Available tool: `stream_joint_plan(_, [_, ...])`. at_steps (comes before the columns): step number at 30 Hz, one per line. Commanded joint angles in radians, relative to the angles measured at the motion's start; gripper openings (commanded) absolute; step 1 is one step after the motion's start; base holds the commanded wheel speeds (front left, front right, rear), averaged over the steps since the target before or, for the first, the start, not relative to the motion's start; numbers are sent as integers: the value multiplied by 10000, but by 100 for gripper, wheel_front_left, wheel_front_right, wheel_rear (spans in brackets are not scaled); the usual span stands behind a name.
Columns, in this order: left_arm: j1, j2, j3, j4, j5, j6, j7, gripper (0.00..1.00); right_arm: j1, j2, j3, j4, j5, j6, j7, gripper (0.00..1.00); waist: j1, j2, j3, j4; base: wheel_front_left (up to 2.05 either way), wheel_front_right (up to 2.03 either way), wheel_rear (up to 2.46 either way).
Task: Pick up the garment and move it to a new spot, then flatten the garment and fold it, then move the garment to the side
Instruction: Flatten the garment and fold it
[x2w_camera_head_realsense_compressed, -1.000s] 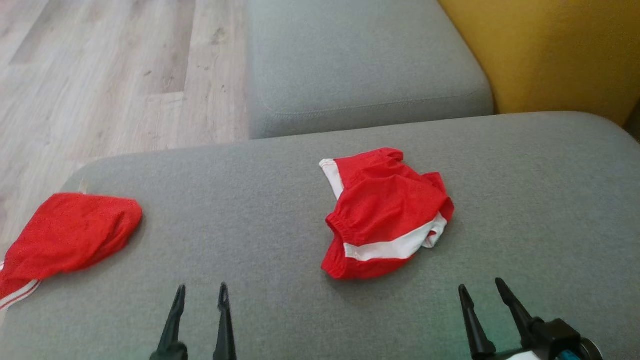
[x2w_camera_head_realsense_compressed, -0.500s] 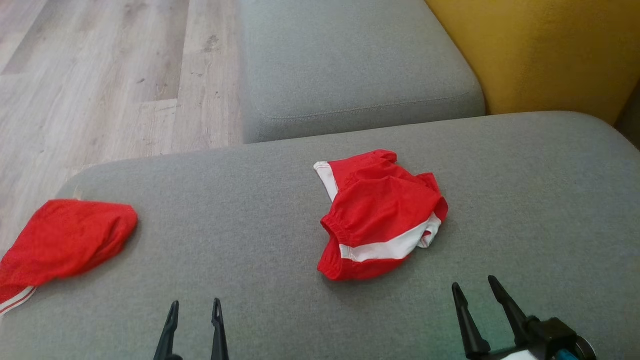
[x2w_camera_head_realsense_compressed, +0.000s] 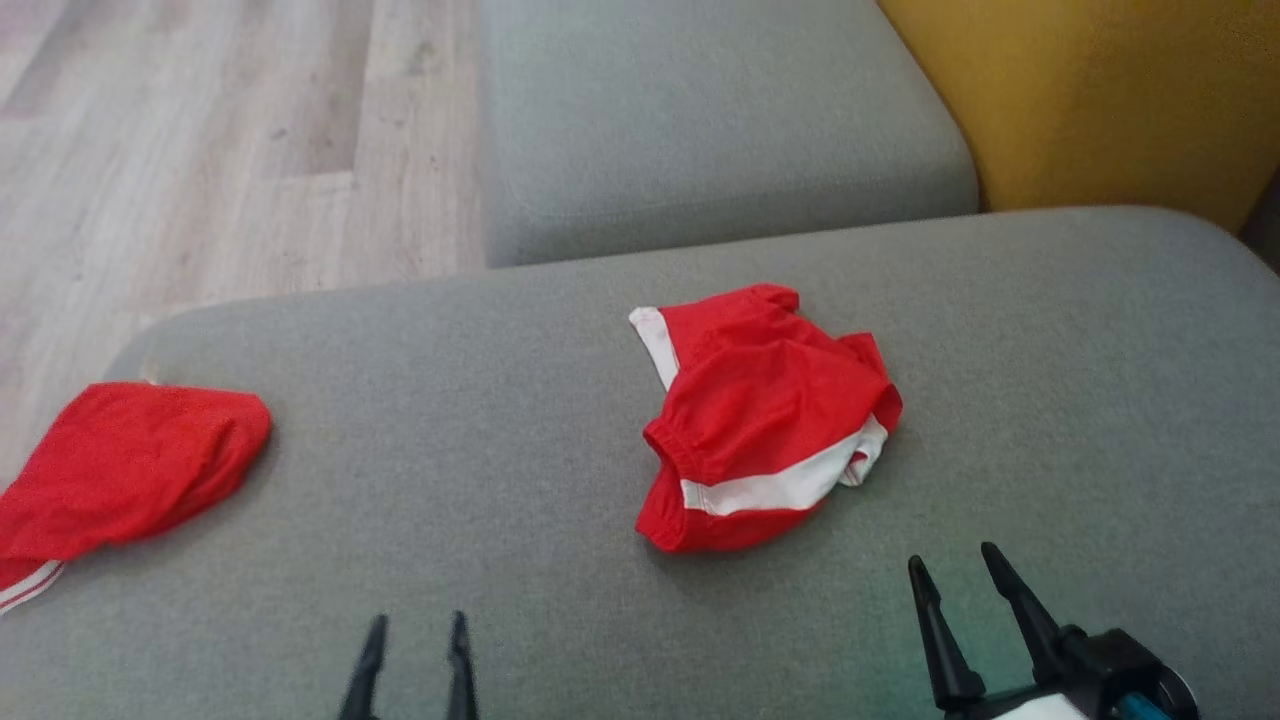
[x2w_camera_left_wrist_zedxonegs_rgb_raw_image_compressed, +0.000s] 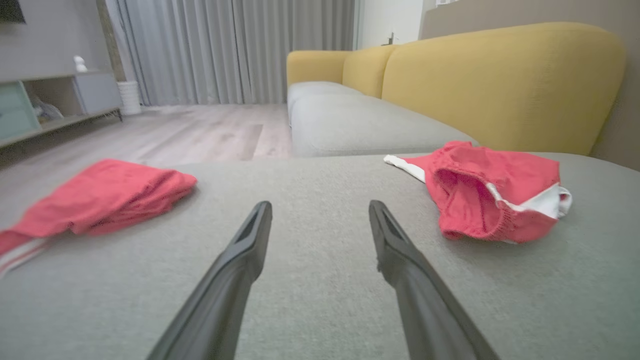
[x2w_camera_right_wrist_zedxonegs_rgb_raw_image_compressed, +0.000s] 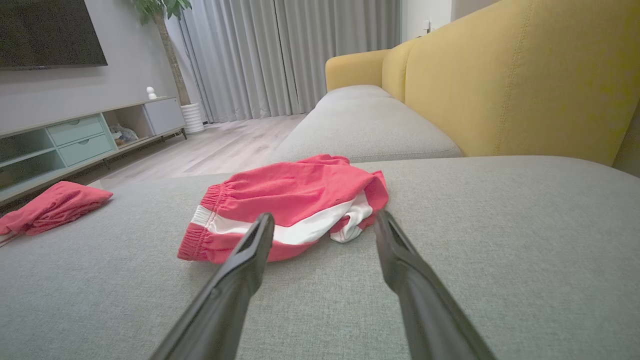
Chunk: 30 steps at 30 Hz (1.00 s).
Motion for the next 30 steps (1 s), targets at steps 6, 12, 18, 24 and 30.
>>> stream_joint_plan(6, [-1753, -67, -781, 722, -1285, -576, -95, 100, -699, -274, 319, -426, 66, 75, -61, 100, 0, 0, 638, -363, 0, 0, 0])
stream_joint_plan(12, [-3451, -67, -2361, 2233, -3101, -1441, -94, 100, -1042, -340, 534, -435, 79, 75, -61, 100, 0, 0, 1167, -1038, 0, 0, 0])
stream_joint_plan(18, [-5054, -68, -3558, 3799, -4592, -1711, 176, 100, -1319, -451, 902, -442, 87, 75, -61, 100, 0, 0, 1518, -1820, 0, 0, 0])
stream_joint_plan(24, [-6025, -68, -4165, 4956, -6079, -2012, 259, 100, -1502, -519, 1084, -441, 112, 75, -61, 100, 0, 0, 1817, -2517, 0, 0, 0])
stream_joint_plan(30, [-6538, -68, -4529, 5535, -6642, -2309, 108, 0, -1562, -550, 1142, -382, 133, 75, -61, 100, 0, 0, 1903, -2857, 0, 0, 0])
